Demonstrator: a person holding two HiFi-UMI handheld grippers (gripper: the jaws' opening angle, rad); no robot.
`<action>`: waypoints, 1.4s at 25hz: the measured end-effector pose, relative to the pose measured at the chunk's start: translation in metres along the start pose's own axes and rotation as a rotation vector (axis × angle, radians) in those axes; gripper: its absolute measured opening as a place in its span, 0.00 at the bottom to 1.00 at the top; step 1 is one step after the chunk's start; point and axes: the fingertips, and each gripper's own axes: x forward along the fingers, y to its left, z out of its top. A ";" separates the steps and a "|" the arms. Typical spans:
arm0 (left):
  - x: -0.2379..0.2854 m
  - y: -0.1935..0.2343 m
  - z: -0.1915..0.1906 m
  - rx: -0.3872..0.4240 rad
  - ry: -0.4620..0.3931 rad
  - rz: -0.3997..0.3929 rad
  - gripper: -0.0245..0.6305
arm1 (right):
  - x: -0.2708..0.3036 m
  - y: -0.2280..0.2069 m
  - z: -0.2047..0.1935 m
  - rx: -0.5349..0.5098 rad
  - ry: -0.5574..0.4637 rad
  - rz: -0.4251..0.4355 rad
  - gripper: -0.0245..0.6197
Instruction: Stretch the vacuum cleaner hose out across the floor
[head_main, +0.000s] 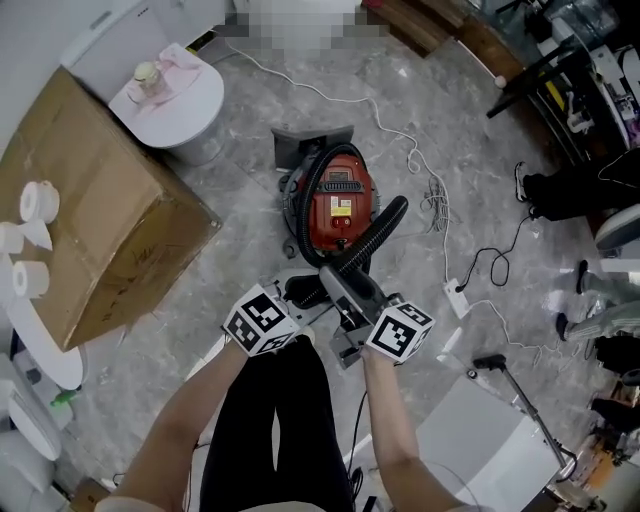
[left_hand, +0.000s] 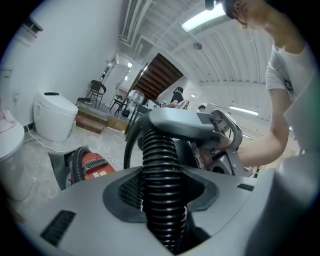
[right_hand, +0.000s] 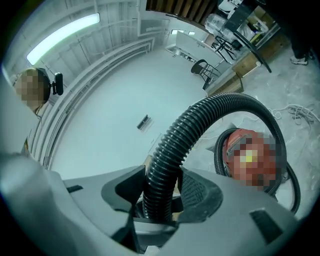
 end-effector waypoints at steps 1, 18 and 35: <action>-0.003 -0.005 0.005 0.009 -0.001 -0.002 0.30 | -0.003 0.007 0.002 -0.001 -0.005 0.004 0.36; -0.061 -0.101 0.086 -0.084 -0.100 -0.106 0.29 | -0.053 0.126 0.037 0.011 -0.092 0.037 0.36; -0.088 -0.192 0.082 -0.025 -0.057 -0.221 0.29 | -0.126 0.181 0.013 0.004 -0.238 -0.029 0.36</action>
